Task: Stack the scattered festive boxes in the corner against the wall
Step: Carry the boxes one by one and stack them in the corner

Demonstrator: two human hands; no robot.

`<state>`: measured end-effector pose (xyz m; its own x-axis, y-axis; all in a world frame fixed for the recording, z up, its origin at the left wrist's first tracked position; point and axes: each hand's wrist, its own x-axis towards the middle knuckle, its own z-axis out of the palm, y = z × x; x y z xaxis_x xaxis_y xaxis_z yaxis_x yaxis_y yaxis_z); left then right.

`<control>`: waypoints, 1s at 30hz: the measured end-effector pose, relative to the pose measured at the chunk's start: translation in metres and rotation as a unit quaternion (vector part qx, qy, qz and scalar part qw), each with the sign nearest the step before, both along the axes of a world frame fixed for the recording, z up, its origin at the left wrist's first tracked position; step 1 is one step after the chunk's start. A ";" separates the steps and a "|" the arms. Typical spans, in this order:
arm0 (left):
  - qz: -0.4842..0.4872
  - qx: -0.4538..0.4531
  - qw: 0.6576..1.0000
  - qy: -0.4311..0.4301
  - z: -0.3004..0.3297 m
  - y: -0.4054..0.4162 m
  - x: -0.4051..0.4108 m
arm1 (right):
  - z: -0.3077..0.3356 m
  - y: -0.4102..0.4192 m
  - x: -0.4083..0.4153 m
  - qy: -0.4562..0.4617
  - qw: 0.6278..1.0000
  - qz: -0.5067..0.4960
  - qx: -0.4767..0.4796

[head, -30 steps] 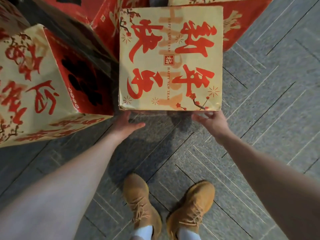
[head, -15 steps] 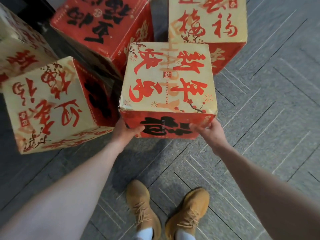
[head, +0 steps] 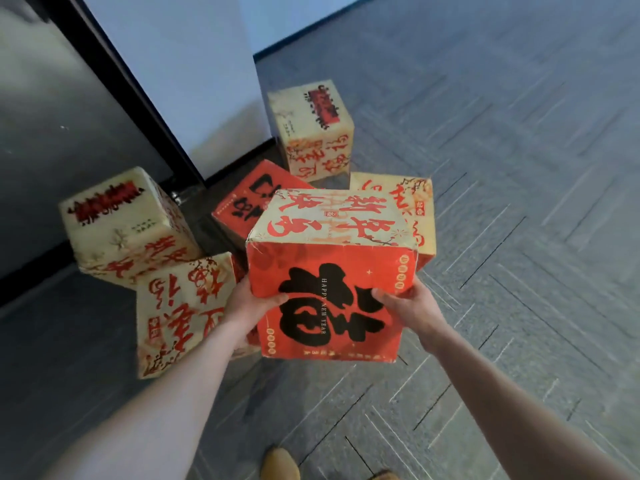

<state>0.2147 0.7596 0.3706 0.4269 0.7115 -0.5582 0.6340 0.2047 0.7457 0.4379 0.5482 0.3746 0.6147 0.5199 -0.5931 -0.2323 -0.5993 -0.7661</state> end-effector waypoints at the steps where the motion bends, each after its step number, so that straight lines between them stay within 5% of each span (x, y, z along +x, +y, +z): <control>1: -0.002 0.009 1.000 -0.012 0.025 0.010 0.002 | 0.027 0.012 0.005 -0.007 1.000 0.004 0.011; 13: 0.048 0.141 0.969 -0.197 0.385 0.111 0.006 | 0.386 0.160 0.037 -0.138 0.974 0.066 0.167; 19: 0.096 0.215 0.946 -0.221 0.563 0.113 -0.054 | 0.560 0.191 -0.005 -0.161 0.940 0.144 0.263; 30: 0.336 0.370 0.851 -0.163 0.729 -0.005 -0.249 | 0.722 0.208 -0.172 -0.117 0.833 0.337 0.423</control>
<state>-0.0340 0.7543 1.1000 -0.1695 0.9611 0.2182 0.2945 -0.1619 0.9418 0.2657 0.7559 1.0969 0.0620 0.9647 0.2559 0.1532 0.2441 -0.9576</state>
